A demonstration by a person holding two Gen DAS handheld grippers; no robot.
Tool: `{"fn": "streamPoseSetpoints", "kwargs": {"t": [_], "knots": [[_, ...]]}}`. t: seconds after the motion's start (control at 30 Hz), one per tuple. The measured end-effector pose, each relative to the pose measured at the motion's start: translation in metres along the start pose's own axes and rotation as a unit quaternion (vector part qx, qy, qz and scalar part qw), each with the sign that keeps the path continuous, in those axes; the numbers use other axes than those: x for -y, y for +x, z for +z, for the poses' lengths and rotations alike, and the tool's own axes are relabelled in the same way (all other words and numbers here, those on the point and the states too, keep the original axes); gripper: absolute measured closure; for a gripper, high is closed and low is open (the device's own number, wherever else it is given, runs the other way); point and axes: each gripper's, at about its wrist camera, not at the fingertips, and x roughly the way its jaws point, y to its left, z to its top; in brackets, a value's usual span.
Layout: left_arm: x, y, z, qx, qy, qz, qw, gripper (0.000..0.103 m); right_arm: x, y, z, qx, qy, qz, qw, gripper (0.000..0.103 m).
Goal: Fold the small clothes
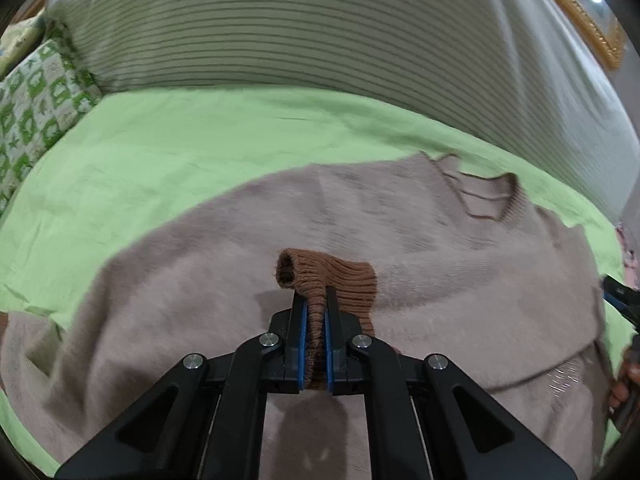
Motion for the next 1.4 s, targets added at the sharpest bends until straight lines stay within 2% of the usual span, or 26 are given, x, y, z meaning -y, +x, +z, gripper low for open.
{"fn": "streamPoseSetpoints", "kwargs": {"t": [0.1, 0.17, 0.27, 0.3, 0.33, 0.37, 0.43, 0.53, 0.57, 0.63, 0.7, 0.73, 0.8, 0.87, 0.9, 0.93, 0.97, 1.0, 1.03, 1.07, 1.1, 1.17, 1.27, 1.33, 1.4], "knots": [[0.001, 0.005, -0.001, -0.004, 0.009, 0.010, 0.9999, 0.098, 0.008, -0.013, -0.009, -0.002, 0.031, 0.034, 0.999, 0.020], [0.006, 0.007, -0.006, -0.004, 0.015, 0.022, 0.9996, 0.098, 0.005, -0.010, -0.008, -0.004, 0.031, 0.038, 0.999, 0.020], [0.009, 0.004, -0.009, -0.004, 0.008, 0.016, 0.9998, 0.098, -0.014, 0.005, 0.002, -0.015, -0.015, -0.007, 1.000, 0.020], [0.012, 0.002, -0.008, -0.004, 0.006, 0.011, 0.9999, 0.098, -0.019, 0.016, 0.004, -0.035, -0.033, -0.023, 0.999, 0.026], [0.014, -0.001, -0.006, -0.005, 0.006, 0.005, 1.0000, 0.098, -0.021, 0.028, 0.007, -0.065, -0.044, -0.019, 0.997, 0.087], [0.019, -0.003, -0.004, -0.003, 0.011, -0.006, 0.9999, 0.098, -0.019, 0.030, 0.011, -0.073, -0.044, -0.028, 0.996, 0.091], [0.031, -0.006, -0.001, -0.007, 0.025, -0.029, 0.9992, 0.098, -0.012, 0.010, 0.021, -0.042, -0.055, -0.059, 0.996, 0.092], [0.053, 0.010, -0.005, -0.022, 0.052, -0.008, 0.9984, 0.098, 0.009, -0.005, 0.026, -0.034, -0.032, -0.083, 0.995, 0.093], [0.053, 0.016, -0.006, -0.027, 0.055, 0.008, 0.9981, 0.098, 0.014, -0.002, 0.023, -0.040, -0.032, -0.109, 0.993, 0.096], [0.052, 0.023, -0.009, -0.032, 0.057, 0.021, 0.9976, 0.096, 0.019, 0.007, 0.015, -0.050, -0.032, -0.139, 0.988, 0.096], [0.046, 0.015, -0.013, -0.021, 0.057, 0.021, 0.9979, 0.095, 0.026, 0.013, 0.009, -0.073, -0.012, -0.148, 0.986, 0.096], [0.043, 0.009, -0.014, -0.015, 0.058, 0.030, 0.9977, 0.090, 0.028, 0.006, 0.006, -0.073, 0.009, -0.145, 0.987, 0.095], [0.035, 0.000, -0.016, -0.013, 0.051, 0.040, 0.9978, 0.088, 0.022, -0.013, 0.002, -0.054, 0.022, -0.110, 0.992, 0.094], [0.018, -0.013, -0.021, -0.017, 0.025, 0.028, 0.9991, 0.089, 0.008, -0.033, -0.002, -0.034, 0.013, -0.104, 0.994, 0.092], [0.012, -0.023, -0.026, -0.018, 0.013, 0.015, 0.9996, 0.089, -0.003, -0.045, -0.005, -0.022, 0.007, -0.088, 0.996, 0.091], [0.009, -0.029, -0.030, -0.017, 0.009, 0.010, 0.9998, 0.089, -0.010, -0.054, -0.008, -0.015, 0.005, -0.069, 0.998, 0.085], [0.005, -0.041, -0.037, -0.012, 0.003, 0.003, 0.9999, 0.088, -0.019, -0.062, -0.011, -0.007, 0.003, -0.049, 0.999, 0.071], [0.004, -0.048, -0.042, -0.009, -0.001, -0.003, 1.0000, 0.086, -0.031, -0.070, -0.015, 0.000, -0.004, -0.035, 0.999, 0.062], [0.001, -0.056, -0.049, -0.007, -0.007, -0.009, 0.9999, 0.077, -0.041, -0.074, -0.016, 0.005, -0.013, -0.028, 1.000, 0.049], [-0.003, -0.065, -0.056, -0.006, -0.023, -0.019, 0.9995, 0.071, -0.053, -0.079, -0.019, 0.013, -0.024, -0.016, 0.999, 0.047], [-0.005, -0.067, -0.059, -0.007, -0.031, -0.026, 0.9991, 0.066, -0.062, -0.082, -0.022, 0.018, -0.033, -0.007, 0.999, 0.047], [-0.004, -0.070, -0.062, -0.014, -0.037, -0.041, 0.9984, 0.066, -0.083, -0.083, -0.028, 0.013, -0.051, 0.014, 0.998, 0.047], [-0.002, -0.068, -0.060, -0.018, -0.051, -0.042, 0.9977, 0.063, -0.105, -0.075, -0.039, -0.006, -0.065, 0.037, 0.997, 0.047], [0.000, -0.061, -0.054, -0.036, -0.065, -0.070, 0.9948, 0.051, -0.118, -0.073, -0.049, -0.013, -0.066, 0.053, 0.996, 0.047], [0.009, -0.046, -0.048, -0.053, -0.069, -0.083, 0.9927, 0.051, -0.123, -0.067, -0.058, -0.023, -0.052, 0.069, 0.996, 0.047]]}}
